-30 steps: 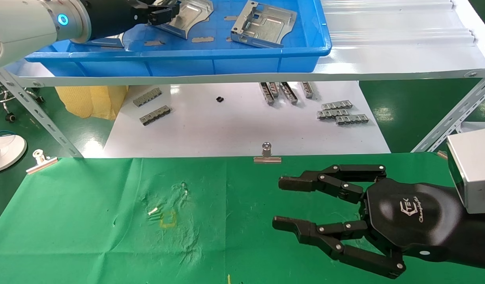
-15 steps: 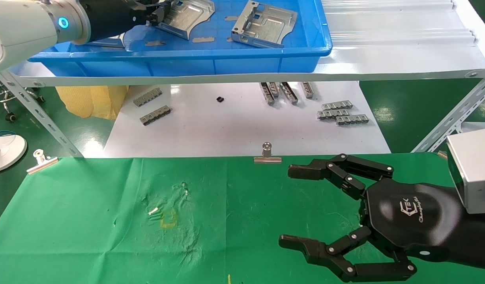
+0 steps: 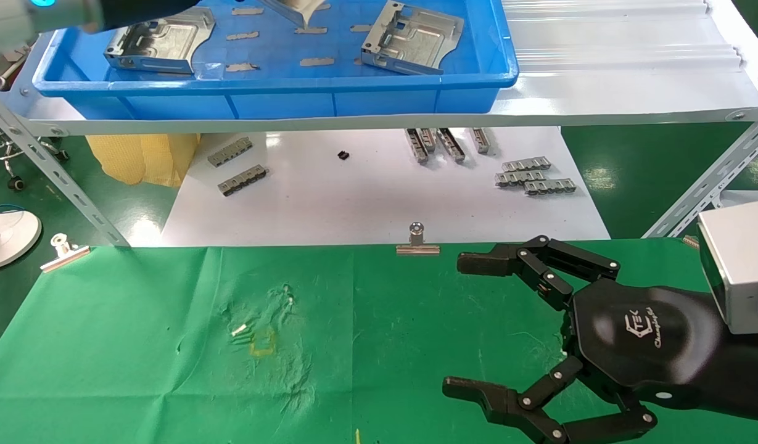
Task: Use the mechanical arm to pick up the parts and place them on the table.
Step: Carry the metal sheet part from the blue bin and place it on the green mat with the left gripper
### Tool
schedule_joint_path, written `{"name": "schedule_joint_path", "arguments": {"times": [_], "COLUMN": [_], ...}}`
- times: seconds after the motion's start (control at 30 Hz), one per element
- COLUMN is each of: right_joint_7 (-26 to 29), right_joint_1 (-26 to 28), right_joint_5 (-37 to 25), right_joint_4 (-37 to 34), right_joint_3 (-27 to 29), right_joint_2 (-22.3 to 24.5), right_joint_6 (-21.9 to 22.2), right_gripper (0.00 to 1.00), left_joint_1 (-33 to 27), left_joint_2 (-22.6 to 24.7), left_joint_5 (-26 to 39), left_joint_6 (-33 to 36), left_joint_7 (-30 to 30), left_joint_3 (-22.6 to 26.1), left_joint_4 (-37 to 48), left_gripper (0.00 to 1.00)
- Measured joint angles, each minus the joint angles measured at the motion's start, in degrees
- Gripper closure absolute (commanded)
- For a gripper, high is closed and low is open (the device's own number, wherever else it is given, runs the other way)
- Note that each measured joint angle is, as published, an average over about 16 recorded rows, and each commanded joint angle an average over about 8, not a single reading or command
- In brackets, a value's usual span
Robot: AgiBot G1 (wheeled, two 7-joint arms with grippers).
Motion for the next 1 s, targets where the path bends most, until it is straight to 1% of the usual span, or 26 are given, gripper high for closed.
{"name": "schedule_joint_path", "arguments": {"times": [0.3,0.4,0.5,0.63,0.77,0.87,1.0], "right_joint_7": [0.0,0.0,0.0,0.0,0.0,0.0,0.0], "right_joint_1": [0.0,0.0,0.0,0.0,0.0,0.0,0.0], "right_joint_5": [0.0,0.0,0.0,0.0,0.0,0.0,0.0], "right_joint_4": [0.0,0.0,0.0,0.0,0.0,0.0,0.0], "right_joint_3": [0.0,0.0,0.0,0.0,0.0,0.0,0.0], "right_joint_2": [0.0,0.0,0.0,0.0,0.0,0.0,0.0], "right_joint_6": [0.0,0.0,0.0,0.0,0.0,0.0,0.0], "right_gripper": [0.0,0.0,0.0,0.0,0.0,0.0,0.0], "left_joint_1": [1.14,2.19,4.07,7.89,12.51,15.83,19.23], "left_joint_2": [-6.92,-9.22,-11.73,-15.23,-17.84,-18.89,-18.82], "left_joint_5": [-2.24,-2.87,-3.86,-5.5,-6.38,-6.29,-5.35], "left_joint_6": [21.57,26.62,30.25,32.94,32.87,31.74,29.37], "left_joint_7": [6.41,8.31,9.88,11.96,14.69,17.48,22.16], "left_joint_3": [-0.71,-0.28,0.74,3.18,6.65,9.38,12.42], "left_joint_4": [-2.39,-4.11,-6.95,-12.03,-16.37,-17.95,-17.05], "left_gripper": [1.0,1.0,1.0,1.0,1.0,1.0,1.0]}}
